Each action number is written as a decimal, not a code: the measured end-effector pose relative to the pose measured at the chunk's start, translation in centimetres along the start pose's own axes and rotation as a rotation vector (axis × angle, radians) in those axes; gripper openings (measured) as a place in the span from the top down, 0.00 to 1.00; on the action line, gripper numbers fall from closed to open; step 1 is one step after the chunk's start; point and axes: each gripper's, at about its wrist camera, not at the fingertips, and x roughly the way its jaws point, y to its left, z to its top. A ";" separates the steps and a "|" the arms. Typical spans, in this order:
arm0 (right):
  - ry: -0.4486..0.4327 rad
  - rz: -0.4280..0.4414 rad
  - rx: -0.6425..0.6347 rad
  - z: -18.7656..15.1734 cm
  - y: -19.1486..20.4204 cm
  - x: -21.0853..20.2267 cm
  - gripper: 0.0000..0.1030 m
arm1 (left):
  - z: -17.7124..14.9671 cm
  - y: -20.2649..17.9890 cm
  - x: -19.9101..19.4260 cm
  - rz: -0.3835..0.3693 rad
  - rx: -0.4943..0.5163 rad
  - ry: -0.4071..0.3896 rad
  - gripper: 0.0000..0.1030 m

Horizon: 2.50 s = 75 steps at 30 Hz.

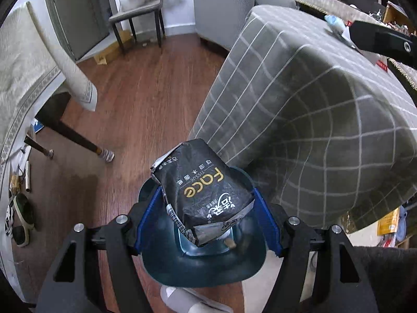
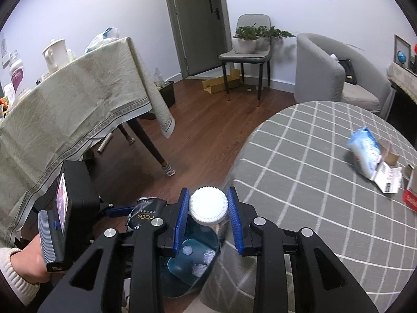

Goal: Collect trash
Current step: 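Carry both items over the teal bin while the left tool releases the Face pack inside, then lower the right tool into the bin and release the white cap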

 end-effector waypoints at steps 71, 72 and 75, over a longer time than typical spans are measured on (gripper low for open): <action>0.263 0.098 -0.160 -7.2 8.9 12.4 0.29 | 2.7 7.0 -13.4 -0.003 -0.172 -0.466 0.39; 0.230 0.097 -0.168 -6.6 8.8 11.5 0.28 | 2.9 6.7 -13.6 -0.003 -0.172 -0.477 0.39; 0.152 0.111 -0.187 -5.2 8.9 9.1 0.23 | 3.4 6.1 -14.3 -0.016 -0.173 -0.511 0.35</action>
